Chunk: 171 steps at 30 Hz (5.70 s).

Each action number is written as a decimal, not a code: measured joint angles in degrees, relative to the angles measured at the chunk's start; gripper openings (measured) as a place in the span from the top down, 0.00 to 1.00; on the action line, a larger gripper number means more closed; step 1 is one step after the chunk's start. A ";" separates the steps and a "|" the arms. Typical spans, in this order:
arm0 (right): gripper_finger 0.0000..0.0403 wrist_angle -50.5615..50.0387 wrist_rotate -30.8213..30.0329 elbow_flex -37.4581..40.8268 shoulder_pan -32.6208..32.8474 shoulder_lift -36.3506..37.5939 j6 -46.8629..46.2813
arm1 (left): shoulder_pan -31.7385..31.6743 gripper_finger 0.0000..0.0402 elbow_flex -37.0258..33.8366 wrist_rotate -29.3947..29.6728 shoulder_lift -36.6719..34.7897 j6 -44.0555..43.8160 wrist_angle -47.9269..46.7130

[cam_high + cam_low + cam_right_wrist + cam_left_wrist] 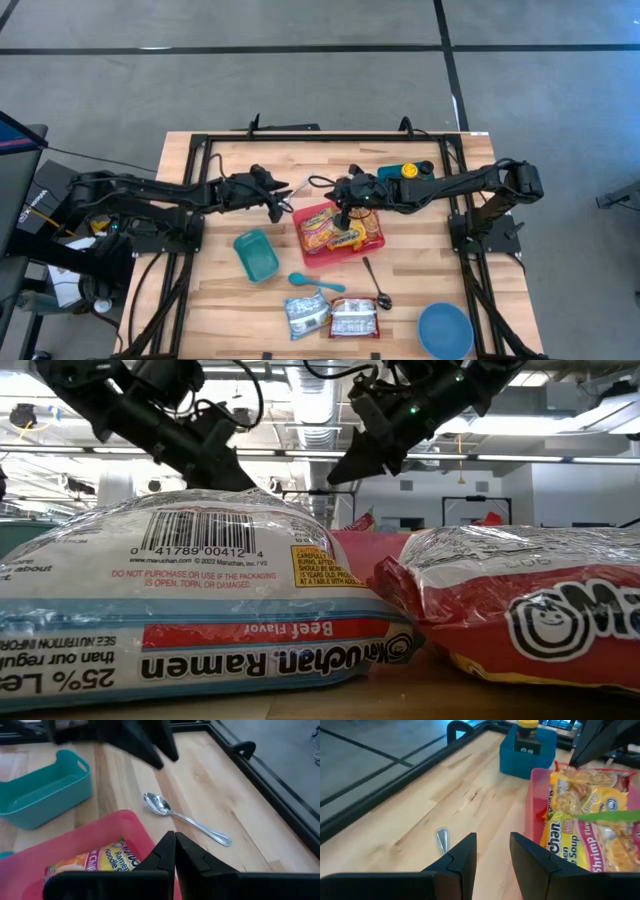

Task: Pick & Place Food Item
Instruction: Put the silver spoon into the green bin

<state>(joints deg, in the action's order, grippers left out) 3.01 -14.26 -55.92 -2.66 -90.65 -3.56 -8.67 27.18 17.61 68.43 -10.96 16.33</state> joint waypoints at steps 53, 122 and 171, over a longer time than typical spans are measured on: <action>1.00 -8.70 -4.28 -0.04 -4.18 0.02 -2.00 | -14.35 0.72 27.56 -11.79 22.45 5.92 -37.39; 1.00 -9.47 -3.80 -0.04 -4.50 0.02 -2.46 | -13.86 0.58 30.51 -17.89 31.73 7.73 -41.50; 1.00 -8.55 -3.82 -0.04 -4.44 0.02 -2.48 | -14.53 0.72 21.94 -17.59 31.65 9.66 -28.16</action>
<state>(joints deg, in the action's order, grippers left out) -5.54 -18.09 -55.96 -7.09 -90.63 -6.04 -23.20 49.11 0.01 100.08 -1.29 -11.83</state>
